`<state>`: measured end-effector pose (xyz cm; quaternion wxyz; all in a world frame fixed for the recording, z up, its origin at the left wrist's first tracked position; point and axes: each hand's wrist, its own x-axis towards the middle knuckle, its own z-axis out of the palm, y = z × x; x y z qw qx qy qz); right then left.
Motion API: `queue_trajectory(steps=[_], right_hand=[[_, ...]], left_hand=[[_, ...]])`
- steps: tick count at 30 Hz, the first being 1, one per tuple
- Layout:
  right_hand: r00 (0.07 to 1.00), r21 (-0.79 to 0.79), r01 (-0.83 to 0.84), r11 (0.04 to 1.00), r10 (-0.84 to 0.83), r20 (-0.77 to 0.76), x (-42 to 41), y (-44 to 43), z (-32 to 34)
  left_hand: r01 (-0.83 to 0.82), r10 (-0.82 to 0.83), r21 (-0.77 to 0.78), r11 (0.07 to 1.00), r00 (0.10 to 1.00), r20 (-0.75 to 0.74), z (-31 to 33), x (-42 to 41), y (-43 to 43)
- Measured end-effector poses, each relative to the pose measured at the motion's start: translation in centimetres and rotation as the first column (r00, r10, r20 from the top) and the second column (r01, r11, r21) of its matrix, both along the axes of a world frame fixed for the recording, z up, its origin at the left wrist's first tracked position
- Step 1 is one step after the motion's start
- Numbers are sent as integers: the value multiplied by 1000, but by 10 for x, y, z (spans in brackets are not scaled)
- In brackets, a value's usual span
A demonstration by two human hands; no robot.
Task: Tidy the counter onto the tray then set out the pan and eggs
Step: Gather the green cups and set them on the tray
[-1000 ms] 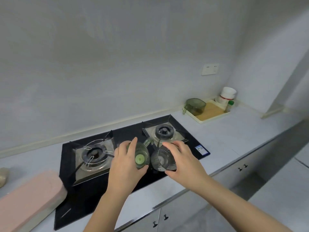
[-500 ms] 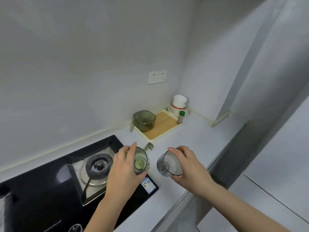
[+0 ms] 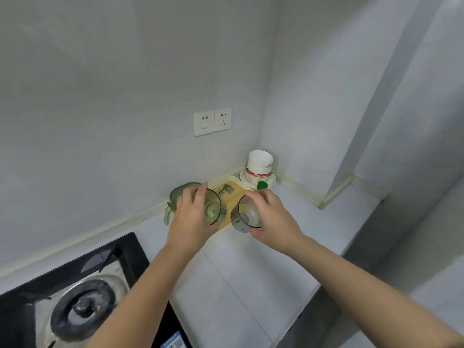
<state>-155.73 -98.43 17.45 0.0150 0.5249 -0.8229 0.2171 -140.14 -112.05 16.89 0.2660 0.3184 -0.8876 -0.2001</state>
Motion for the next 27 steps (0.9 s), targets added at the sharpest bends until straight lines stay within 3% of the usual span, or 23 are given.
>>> queue_trajectory(steps=[13, 27], right_hand=[[985, 17, -166, 986, 165, 52, -195, -148, -38], [956, 250, -285, 925, 256, 144, -268, -234, -96]], left_hand=[[-162, 182, -103, 981, 954, 238, -29, -200, -107], [-283, 227, 36, 958, 834, 503, -91, -264, -178]])
